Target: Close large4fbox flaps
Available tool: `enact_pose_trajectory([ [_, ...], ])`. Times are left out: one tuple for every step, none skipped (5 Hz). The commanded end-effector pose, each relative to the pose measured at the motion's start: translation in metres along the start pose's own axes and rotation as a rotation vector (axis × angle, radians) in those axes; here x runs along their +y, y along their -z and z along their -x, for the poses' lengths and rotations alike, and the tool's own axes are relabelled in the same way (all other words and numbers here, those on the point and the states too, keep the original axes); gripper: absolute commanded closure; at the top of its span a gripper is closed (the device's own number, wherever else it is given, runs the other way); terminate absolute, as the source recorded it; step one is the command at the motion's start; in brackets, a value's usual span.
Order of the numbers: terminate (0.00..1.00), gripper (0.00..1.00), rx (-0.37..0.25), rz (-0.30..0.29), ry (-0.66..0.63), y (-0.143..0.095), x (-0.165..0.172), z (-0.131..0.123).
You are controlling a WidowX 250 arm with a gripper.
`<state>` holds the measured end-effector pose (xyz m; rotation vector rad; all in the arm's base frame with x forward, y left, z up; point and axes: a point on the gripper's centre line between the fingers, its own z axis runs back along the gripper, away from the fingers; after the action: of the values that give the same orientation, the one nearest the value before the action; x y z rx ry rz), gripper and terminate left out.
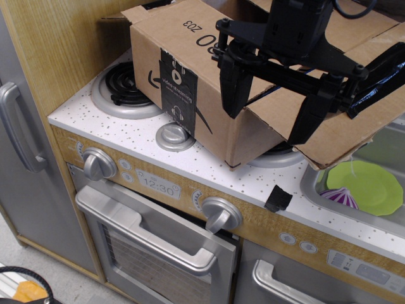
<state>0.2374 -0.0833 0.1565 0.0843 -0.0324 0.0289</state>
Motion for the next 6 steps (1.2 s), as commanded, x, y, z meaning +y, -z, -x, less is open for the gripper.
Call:
enact_pose_trajectory([
  [0.00, 0.00, 0.000, 0.000, 0.000, 0.000, 0.000, 0.000],
  [0.00, 0.00, -0.056, 0.045, -0.032, 0.020, -0.009, 0.003],
  [0.00, 0.00, -0.103, 0.059, -0.058, 0.042, -0.007, 0.000],
  [0.00, 0.00, -0.170, 0.107, -0.052, 0.054, -0.011, -0.007],
  [0.00, 0.00, -0.291, 0.068, -0.020, 0.066, -0.016, -0.016],
  [0.00, 0.00, -0.383, 0.034, -0.003, 0.075, -0.018, -0.023],
])
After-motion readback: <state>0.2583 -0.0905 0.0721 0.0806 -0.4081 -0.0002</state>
